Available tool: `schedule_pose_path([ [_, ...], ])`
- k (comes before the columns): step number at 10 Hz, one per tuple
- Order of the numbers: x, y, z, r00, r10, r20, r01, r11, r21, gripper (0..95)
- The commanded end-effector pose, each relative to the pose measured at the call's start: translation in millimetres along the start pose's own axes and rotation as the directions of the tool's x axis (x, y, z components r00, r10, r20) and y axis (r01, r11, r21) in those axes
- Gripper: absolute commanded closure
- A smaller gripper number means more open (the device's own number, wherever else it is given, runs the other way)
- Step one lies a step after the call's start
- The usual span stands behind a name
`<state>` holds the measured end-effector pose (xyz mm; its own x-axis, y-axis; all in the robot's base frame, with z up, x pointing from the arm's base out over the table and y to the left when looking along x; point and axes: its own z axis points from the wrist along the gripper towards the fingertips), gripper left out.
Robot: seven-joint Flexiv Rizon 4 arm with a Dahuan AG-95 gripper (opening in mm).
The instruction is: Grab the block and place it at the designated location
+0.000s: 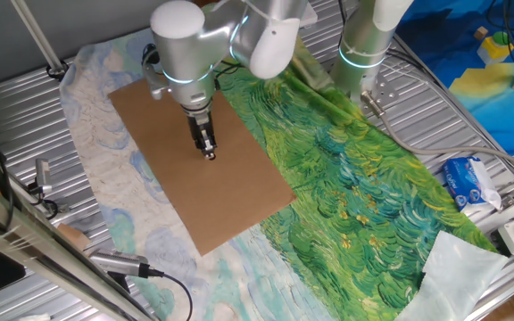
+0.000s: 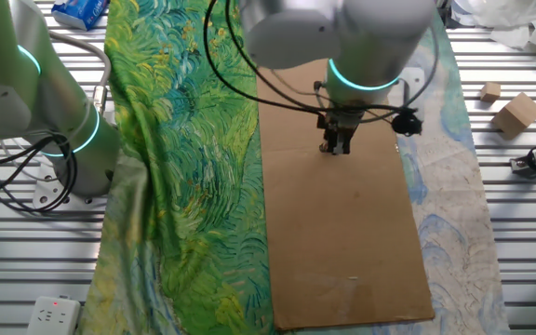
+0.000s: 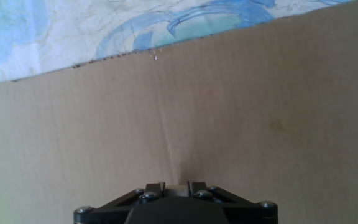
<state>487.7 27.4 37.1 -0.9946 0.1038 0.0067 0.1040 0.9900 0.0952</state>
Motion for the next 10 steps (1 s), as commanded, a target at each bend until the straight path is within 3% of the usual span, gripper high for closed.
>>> schedule_pose_path([
  [1, -1.0, -0.3, 3.9, 1.000, -0.001, 0.010, 0.000, 1.000, 0.007, 95.0],
  [4, -0.9, -0.3, 5.0, 1.000, -0.008, 0.019, 0.007, 0.999, 0.051, 95.0],
  [6, -1.0, -0.3, 5.2, 0.999, -0.024, 0.022, 0.023, 0.998, 0.055, 95.0],
  [8, -1.0, -0.3, 5.3, 0.999, -0.033, 0.025, 0.032, 0.998, 0.055, 57.0],
  [10, -1.0, -0.3, 5.3, 0.999, -0.040, 0.027, 0.039, 0.998, 0.055, 57.0],
])
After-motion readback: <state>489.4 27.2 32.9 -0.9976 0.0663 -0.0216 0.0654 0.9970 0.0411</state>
